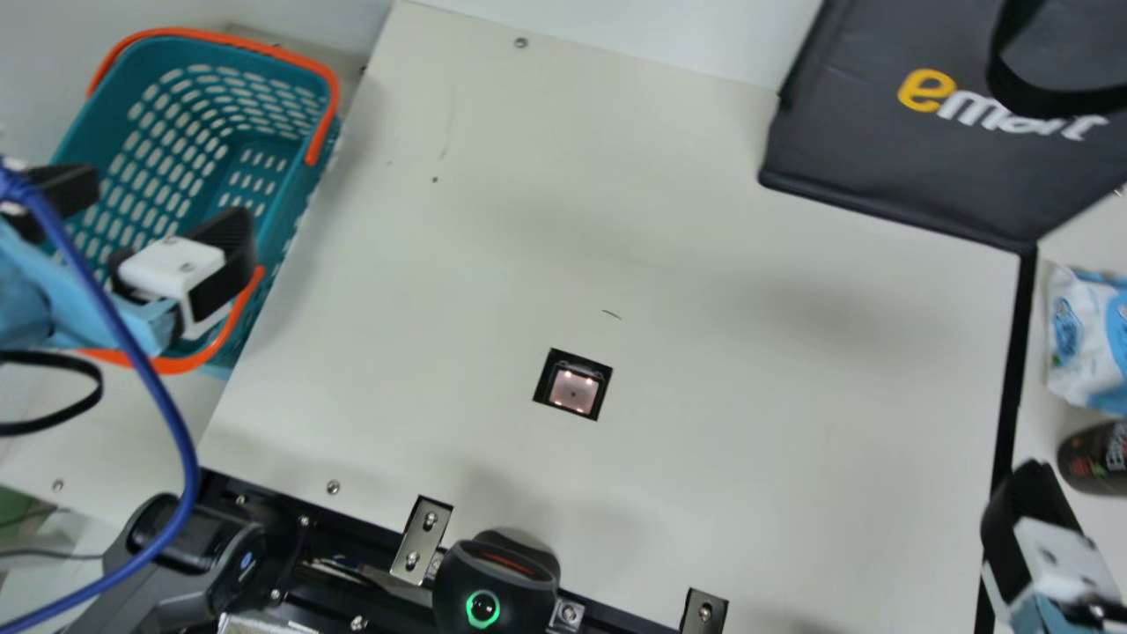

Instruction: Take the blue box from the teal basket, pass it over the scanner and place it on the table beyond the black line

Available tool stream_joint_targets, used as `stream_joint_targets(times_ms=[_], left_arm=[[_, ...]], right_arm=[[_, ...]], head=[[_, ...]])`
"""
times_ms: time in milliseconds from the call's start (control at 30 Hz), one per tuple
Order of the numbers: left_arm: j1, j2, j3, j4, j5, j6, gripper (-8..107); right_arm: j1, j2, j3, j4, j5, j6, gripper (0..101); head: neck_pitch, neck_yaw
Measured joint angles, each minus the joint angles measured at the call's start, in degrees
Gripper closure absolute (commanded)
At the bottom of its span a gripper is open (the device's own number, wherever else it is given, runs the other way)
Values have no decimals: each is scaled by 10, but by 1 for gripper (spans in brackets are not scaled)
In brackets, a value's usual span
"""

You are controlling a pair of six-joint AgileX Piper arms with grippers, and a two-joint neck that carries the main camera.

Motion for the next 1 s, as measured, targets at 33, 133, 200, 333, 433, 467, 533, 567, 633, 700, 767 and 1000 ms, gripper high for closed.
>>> stream_joint_targets(times_ms=[33,133,200,333,433,467,533,567,633,700,767,1000], left_arm=[[0,0,0,0,0,0,9],[1,1,0,1,-1,0,9],[11,5,0,5,-2,-11,9],[41,18,-1,19,-7,-41,9],[71,30,-2,28,-12,-68,9],[83,34,-2,32,-13,-77,9],[108,43,-2,37,-19,-93,9],[122,49,-2,38,-22,-101,9],[147,57,-1,40,-26,-113,9],[177,66,1,41,-31,-116,9],[205,76,5,39,-38,-112,9],[308,114,26,10,-67,-53,9]], right_arm=[[0,0,0,0,0,0,6],[0,0,0,0,0,0,6],[0,0,0,0,0,0,6],[0,0,0,0,0,0,6],[0,0,0,0,0,0,6],[0,0,0,0,0,0,6],[0,0,0,0,0,0,6],[0,0,0,0,0,0,6],[0,0,0,0,0,0,6],[0,0,0,0,0,0,6],[0,0,0,0,0,0,6],[0,0,0,0,0,0,6]], head=[[0,4],[0,4],[0,4],[0,4],[0,4],[0,4],[0,4],[0,4],[0,4],[0,4],[0,4],[0,4]])
